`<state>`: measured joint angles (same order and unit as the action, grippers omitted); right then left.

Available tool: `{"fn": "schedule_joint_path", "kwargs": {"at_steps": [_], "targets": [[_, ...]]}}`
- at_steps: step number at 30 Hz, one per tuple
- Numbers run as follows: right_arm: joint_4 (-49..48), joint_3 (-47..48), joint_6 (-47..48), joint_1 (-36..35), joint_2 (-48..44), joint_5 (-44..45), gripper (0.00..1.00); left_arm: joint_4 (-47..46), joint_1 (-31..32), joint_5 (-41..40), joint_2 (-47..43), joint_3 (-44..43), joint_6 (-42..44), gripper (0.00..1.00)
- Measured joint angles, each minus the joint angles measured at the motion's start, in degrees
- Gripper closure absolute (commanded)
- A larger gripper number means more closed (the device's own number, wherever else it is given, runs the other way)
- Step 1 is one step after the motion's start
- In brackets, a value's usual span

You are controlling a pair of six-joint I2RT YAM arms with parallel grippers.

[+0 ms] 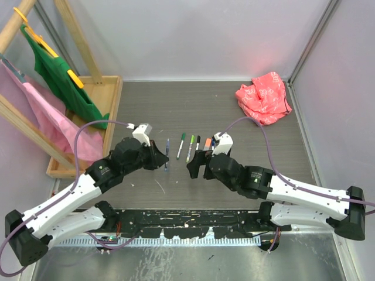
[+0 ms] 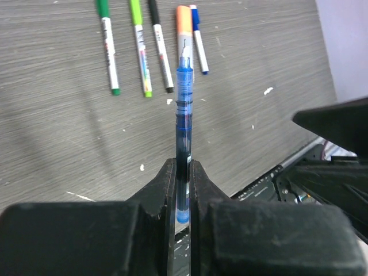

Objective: Insert the pens into the pen caps
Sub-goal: Pick up the pen from the center of the board.

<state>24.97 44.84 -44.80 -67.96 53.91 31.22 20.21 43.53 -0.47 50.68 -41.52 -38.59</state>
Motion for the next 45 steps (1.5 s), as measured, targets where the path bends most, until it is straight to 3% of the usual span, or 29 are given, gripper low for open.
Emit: {"fn": "schedule_joint_path", "kwargs": {"at_steps": [7, 14, 23, 30, 39, 41, 45], "targets": [[-5.5, 2.3, 0.3, 4.2, 1.6, -8.3, 0.06, -1.6, 7.0, -1.7, -0.7, 0.0, -0.7, 1.0], [-9.9, 3.7, -3.2, 4.6, -0.4, -10.0, 0.27, -4.5, 14.5, -5.3, 1.2, -0.4, -1.5, 1.0], [-13.1, 1.5, -7.5, 4.6, -2.8, -10.6, 0.37, -7.3, 21.0, -10.0, 4.3, -1.9, -1.3, 1.0], [-13.6, -0.1, -9.4, 4.6, -1.3, -11.7, 0.43, -8.1, 22.9, -12.8, 4.2, -3.0, -1.0, 1.0], [-15.2, -0.6, -9.6, 4.7, 1.2, -13.7, 0.59, -8.2, 24.0, -13.3, 5.0, -4.3, -0.9, 1.0], [-15.8, -0.6, -9.7, 4.7, 1.5, -14.1, 0.58, -8.2, 24.0, -13.3, 5.2, -4.3, -0.8, 1.0], [-16.4, -0.7, -9.7, 4.8, 1.7, -14.3, 0.65, -8.1, 24.1, -13.7, 5.4, -4.4, -0.8, 1.0]]}}
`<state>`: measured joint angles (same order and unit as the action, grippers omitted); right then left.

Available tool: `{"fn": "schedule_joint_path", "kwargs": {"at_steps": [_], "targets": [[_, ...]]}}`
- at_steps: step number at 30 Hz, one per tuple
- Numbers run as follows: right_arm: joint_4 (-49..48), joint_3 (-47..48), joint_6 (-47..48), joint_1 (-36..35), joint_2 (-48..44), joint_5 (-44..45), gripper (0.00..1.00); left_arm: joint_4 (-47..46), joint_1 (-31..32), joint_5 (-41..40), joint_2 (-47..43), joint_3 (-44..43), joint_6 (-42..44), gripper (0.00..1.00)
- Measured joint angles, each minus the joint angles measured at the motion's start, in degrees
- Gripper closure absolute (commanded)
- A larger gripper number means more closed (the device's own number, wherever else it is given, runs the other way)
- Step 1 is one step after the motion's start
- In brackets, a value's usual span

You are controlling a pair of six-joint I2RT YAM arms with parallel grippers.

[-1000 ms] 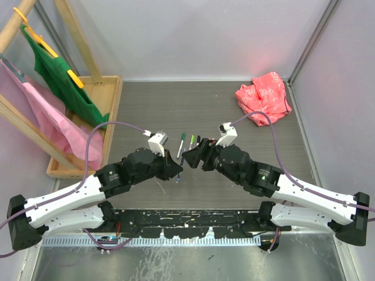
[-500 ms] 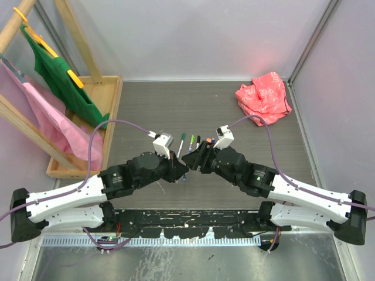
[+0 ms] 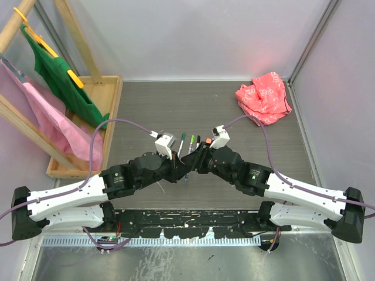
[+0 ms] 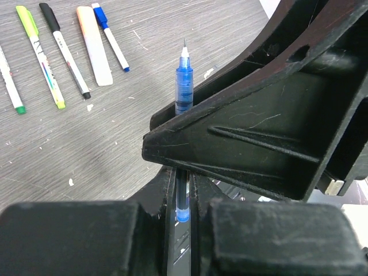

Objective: Insert the pens into the pen caps
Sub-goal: Pick up the pen from the center of the board.

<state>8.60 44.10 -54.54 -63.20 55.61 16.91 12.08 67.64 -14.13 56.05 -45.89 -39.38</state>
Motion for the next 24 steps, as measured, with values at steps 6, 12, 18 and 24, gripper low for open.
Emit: {"fn": "schedule_joint_path", "kwargs": {"at_steps": [6, 12, 18, 24], "targets": [[0.3, -0.1, 0.2, 0.3, 0.4, 0.3, 0.76, 0.3, 0.1, -1.6, 0.0, -0.1, 0.0, 1.0], [0.1, -0.7, 0.3, 0.4, 0.4, 0.7, 0.96, 1.0, 0.2, -2.4, 0.0, -0.4, 0.0, 0.88], [-0.5, -0.8, 0.3, 0.3, 0.3, 0.7, 1.0, 2.9, 0.3, -4.7, 0.0, -1.5, -0.2, 0.63], [0.2, -0.8, 0.5, 0.3, -0.5, 2.5, 1.0, 6.7, 0.6, -9.1, -1.8, -2.0, -0.6, 0.57]]}}
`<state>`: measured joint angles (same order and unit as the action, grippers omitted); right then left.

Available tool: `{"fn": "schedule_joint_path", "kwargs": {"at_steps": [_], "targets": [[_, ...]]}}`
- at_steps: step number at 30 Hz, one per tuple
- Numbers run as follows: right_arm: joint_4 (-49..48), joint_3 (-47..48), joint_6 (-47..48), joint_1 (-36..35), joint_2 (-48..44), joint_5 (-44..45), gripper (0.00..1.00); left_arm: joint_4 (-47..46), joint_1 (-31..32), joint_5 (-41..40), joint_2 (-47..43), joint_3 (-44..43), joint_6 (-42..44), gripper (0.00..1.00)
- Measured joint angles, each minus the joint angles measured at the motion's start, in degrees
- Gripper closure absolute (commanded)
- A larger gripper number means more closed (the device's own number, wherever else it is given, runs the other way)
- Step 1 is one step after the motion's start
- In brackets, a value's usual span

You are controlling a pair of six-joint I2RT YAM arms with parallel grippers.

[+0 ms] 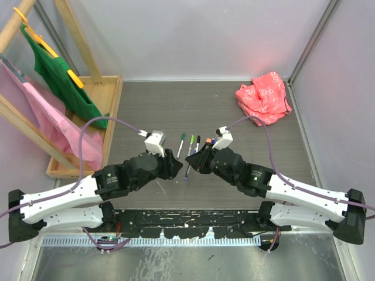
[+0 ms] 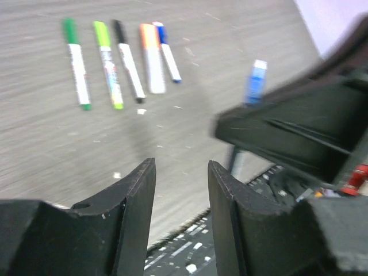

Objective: Insert the pens into the pen caps
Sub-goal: Pick up the pen from the center of the board, then move the pen cap to the center of the board.

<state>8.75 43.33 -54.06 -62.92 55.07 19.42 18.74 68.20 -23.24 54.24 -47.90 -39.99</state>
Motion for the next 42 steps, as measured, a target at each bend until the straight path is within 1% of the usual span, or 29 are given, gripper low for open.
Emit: {"fn": "schedule_joint_path", "kwargs": {"at_steps": [4, 7, 11, 15, 20, 25, 31, 42], "targets": [[3.0, -1.0, 0.2, 0.0, -2.8, 1.4, 1.0, 5.7, -3.6, -5.1, -3.3, 0.0, 0.2, 0.56], [3.7, -1.4, 0.2, 0.0, -3.9, 1.7, 1.0, 9.4, -9.0, -6.4, -4.6, 0.0, 0.1, 0.56], [3.9, -2.2, 0.2, 0.0, -4.2, 1.7, 1.0, 13.0, -17.6, -5.9, -4.8, 0.3, -0.7, 0.58], [4.9, -2.7, 0.2, 0.0, -4.5, 1.7, 1.0, 15.9, -25.4, -4.9, -3.5, 1.0, -1.5, 0.58], [6.2, -2.8, 0.3, 0.0, -5.3, 1.8, 1.0, 18.9, -32.7, -5.0, 1.1, 1.8, -3.5, 0.6], [6.8, -2.9, 0.3, 0.0, -6.2, 1.8, 1.0, 18.7, -38.9, -4.2, 3.6, 4.4, -4.9, 0.63], [7.2, -3.3, 0.3, 0.0, -7.5, 1.8, 1.0, 16.5, -45.5, -2.3, 8.0, 6.2, -5.5, 0.63], [7.6, -3.8, 0.3, 0.0, -7.8, 1.7, 1.0, 10.3, -52.0, 3.0, 17.7, 8.3, -5.4, 0.61]]}}
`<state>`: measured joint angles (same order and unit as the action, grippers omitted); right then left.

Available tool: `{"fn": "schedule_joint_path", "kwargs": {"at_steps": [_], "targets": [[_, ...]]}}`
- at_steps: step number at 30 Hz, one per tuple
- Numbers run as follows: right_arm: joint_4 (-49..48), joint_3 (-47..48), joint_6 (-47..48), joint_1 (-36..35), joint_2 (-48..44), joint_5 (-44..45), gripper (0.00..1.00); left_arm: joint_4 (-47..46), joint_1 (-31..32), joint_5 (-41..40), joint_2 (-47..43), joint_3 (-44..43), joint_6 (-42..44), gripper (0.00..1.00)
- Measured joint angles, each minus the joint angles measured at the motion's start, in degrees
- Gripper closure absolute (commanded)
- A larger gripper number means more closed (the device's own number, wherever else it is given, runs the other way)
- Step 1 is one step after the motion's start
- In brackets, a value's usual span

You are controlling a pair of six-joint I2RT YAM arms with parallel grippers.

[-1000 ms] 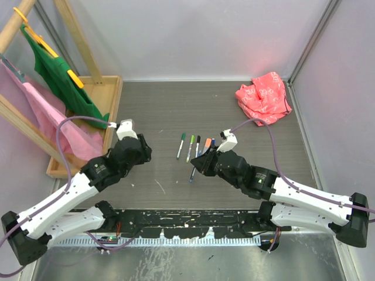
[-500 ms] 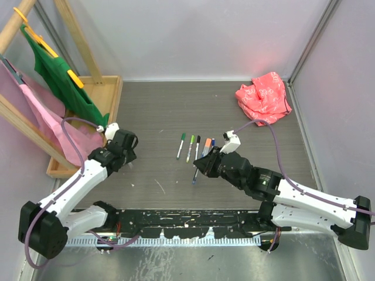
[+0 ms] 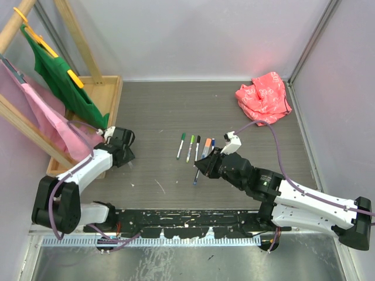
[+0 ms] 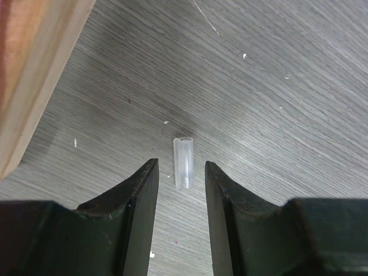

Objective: Insert the pens into the pen caps
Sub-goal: Move the pen cap to the center of the board.

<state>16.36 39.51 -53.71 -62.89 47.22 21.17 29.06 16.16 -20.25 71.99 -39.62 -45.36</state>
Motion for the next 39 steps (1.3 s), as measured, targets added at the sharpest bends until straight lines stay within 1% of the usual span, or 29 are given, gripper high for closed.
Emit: {"fn": "schedule_joint_path", "kwargs": {"at_steps": [6, 15, 17, 21, 23, 25, 28, 31, 35, 39], "targets": [[0.0, -0.1, 0.0, 0.0, -0.4, 0.0, 1.0, -2.7, -1.2, 2.3, 5.6, 0.3, 0.0, 0.61], [0.5, -0.1, 0.0, 0.0, -1.0, 0.0, 1.0, -5.7, -2.8, 3.4, 8.1, 0.5, 0.1, 0.64], [0.7, -0.1, 0.0, 0.0, -1.0, 0.0, 1.0, -6.5, -3.0, 3.6, 8.3, 0.5, 0.1, 0.66], [0.9, -0.1, 0.0, 0.0, -1.0, 0.0, 1.0, -8.1, -3.1, 3.7, 9.0, 0.5, 0.2, 0.74], [0.9, -0.1, 0.0, 0.0, -1.0, 0.0, 1.0, -9.1, -3.1, 3.9, 9.2, 0.5, 0.3, 0.76], [0.9, -0.1, 0.0, 0.0, -1.0, 0.0, 1.0, -9.7, -3.1, 4.2, 9.3, 0.6, 0.4, 0.75], [0.9, -0.1, 0.0, 0.0, -1.0, 0.0, 1.0, -10.9, -3.2, 4.8, 8.6, 1.5, 0.3, 0.68], [1.0, -0.2, 0.0, 0.0, -1.0, 0.0, 1.0, -12.1, -3.2, 5.9, 6.9, 3.0, -0.4, 0.65], [1.0, -0.2, 0.0, 0.0, -1.0, 0.0, 1.0, -11.4, -3.2, 7.1, 4.9, 4.3, -1.1, 0.65], [1.0, -0.3, 0.0, 0.0, -1.2, 0.0, 1.0, -9.7, -3.2, 7.9, 3.7, 4.8, -1.8, 0.68]]}}
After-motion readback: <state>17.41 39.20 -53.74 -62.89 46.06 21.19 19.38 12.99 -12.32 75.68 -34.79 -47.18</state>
